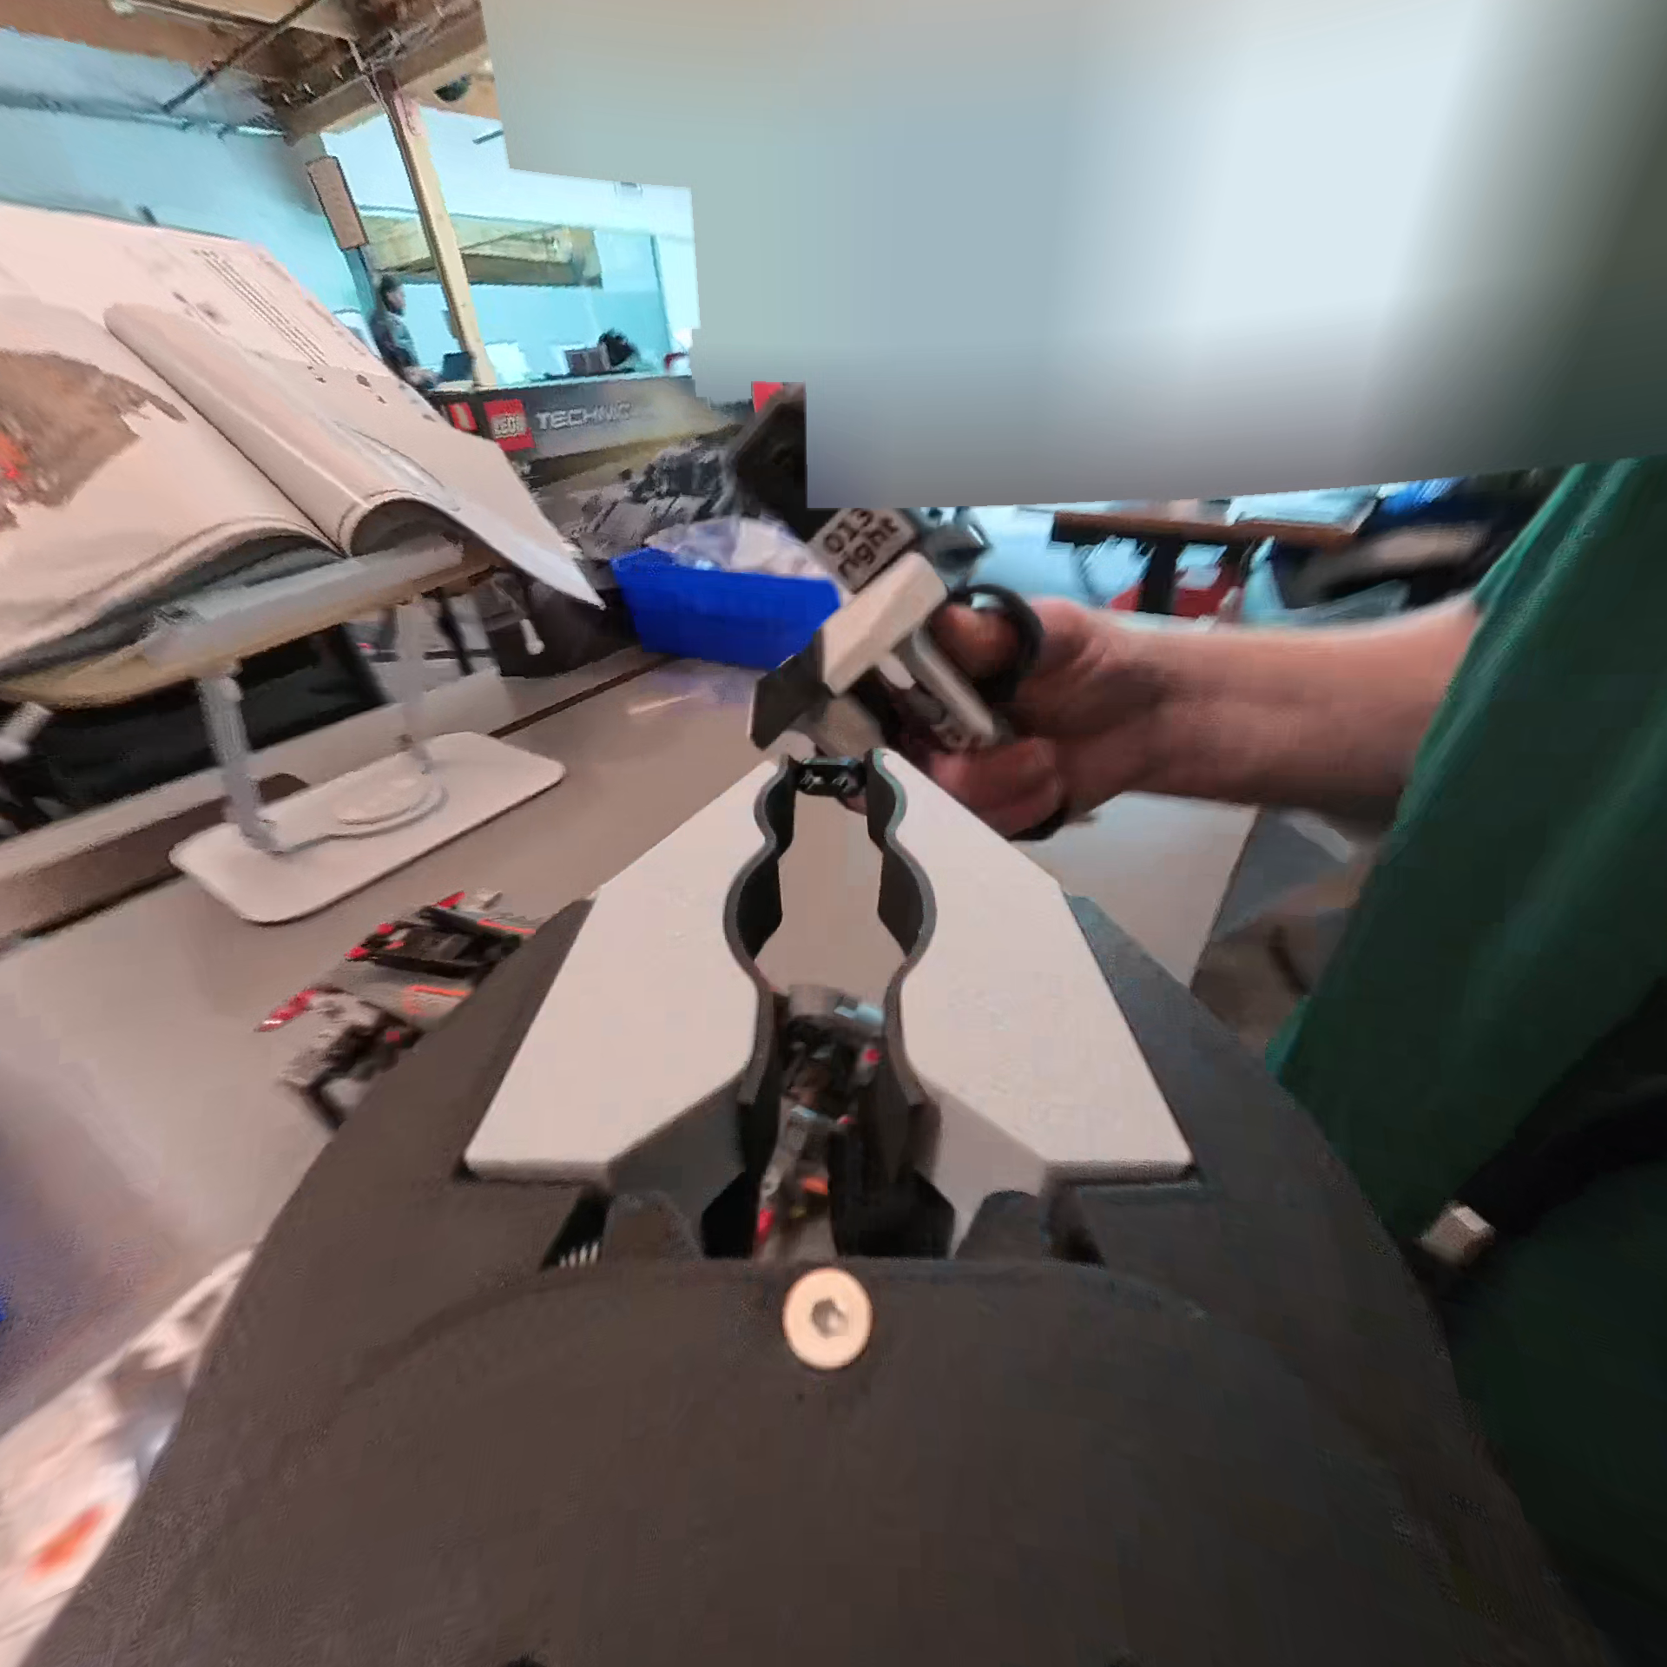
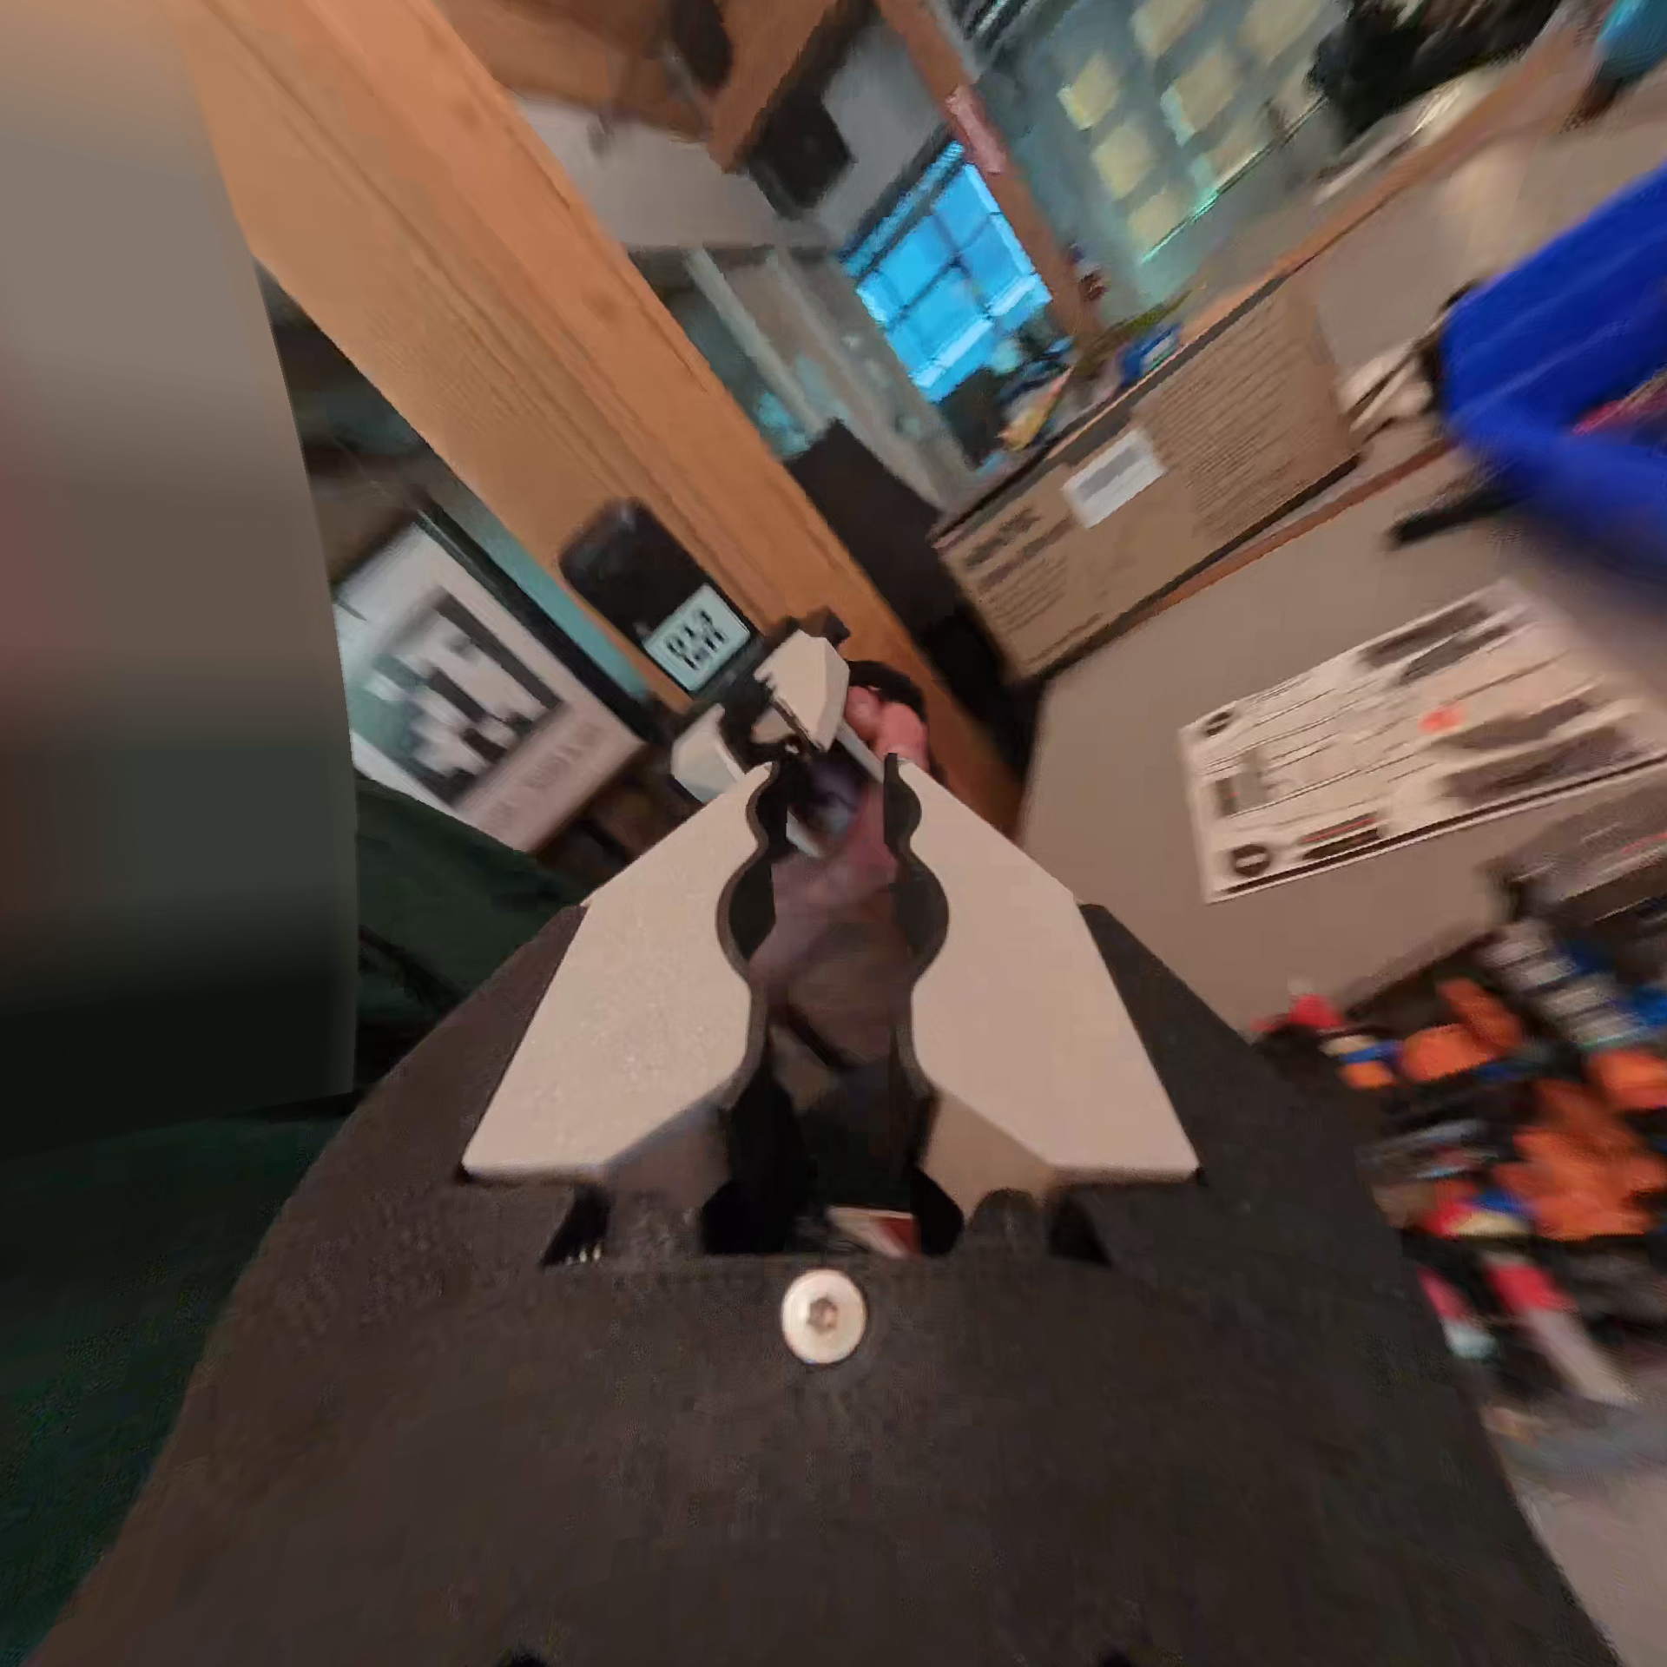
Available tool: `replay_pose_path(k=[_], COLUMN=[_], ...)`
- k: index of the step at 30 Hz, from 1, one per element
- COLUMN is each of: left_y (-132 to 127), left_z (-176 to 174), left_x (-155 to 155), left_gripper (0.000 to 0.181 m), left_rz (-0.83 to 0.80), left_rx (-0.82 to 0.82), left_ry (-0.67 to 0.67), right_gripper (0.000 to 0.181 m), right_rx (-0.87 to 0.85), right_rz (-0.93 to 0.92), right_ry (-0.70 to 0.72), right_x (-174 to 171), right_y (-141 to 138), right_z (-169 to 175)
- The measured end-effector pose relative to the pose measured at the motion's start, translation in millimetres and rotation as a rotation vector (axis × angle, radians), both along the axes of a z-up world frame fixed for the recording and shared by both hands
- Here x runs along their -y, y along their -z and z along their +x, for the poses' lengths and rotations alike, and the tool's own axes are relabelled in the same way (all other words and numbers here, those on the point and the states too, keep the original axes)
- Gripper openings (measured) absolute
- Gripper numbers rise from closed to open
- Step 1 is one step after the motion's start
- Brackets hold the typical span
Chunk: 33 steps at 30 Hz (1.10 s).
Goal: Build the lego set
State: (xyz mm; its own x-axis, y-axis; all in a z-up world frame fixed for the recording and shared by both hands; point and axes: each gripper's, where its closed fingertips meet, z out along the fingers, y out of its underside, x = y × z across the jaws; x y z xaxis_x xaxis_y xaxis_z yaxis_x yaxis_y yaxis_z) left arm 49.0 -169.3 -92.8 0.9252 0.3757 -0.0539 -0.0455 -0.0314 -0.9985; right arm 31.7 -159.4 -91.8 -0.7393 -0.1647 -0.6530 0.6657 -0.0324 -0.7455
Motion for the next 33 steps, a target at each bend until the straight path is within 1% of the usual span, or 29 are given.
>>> replay_pose_path(k=[4, 5, 6, 8, 10, 13, 15, 20, 33], left_y=[-17.5, -21.6, -24.2, -24.8, -29.6, -32.3, -30.8, -26.5, -23.1], left_z=[3.7, 8.1, 9.7, 12.0, 15.6, 21.2, 25.6, 29.5, 29.4], left_x=[5.2, 4.7, 4.4, 1.8, 0.7, 0.5, -1.3, -7.1, -10.7], left_gripper=[0.013, 0.013, 0.013, 0.013, 0.013, 0.013, 0.013, 0.013, 0.013], left_rz=[0.206, 0.246, 0.274, 0.296, 0.345, 0.369, 0.354, 0.322, 0.328], left_rx=[0.224, 0.275, 0.315, 0.367, 0.412, 0.446, 0.465, 0.480, 0.516], left_ry=[0.160, 0.220, 0.250, 0.287, 0.328, 0.367, 0.391, 0.395, 0.426], right_gripper=[0.012, 0.012, 0.012, 0.012, 0.012, 0.011, 0.011, 0.008, 0.005], right_rx=[-0.716, -0.896, -1.049, -1.256, -1.386, -1.460, -1.485, -1.537, -1.573], right_rz=[0.177, 0.222, 0.259, 0.324, 0.380, 0.397, 0.407, 0.427, 0.425], right_ry=[0.229, 0.269, 0.293, 0.304, 0.307, 0.320, 0.320, 0.321, 0.328], right_x=[1.8, 4.6, 8.3, 16.6, 22.3, 23.1, 22.1, 20.5, 21.1], right_y=[-21.4, -25.8, -29.1, -29.7, -24.8, -23.7, -22.6, -20.6, -19.1], right_z=[10.7, 16.0, 22.1, 32.5, 37.6, 40.2, 41.6, 45.1, 45.2])
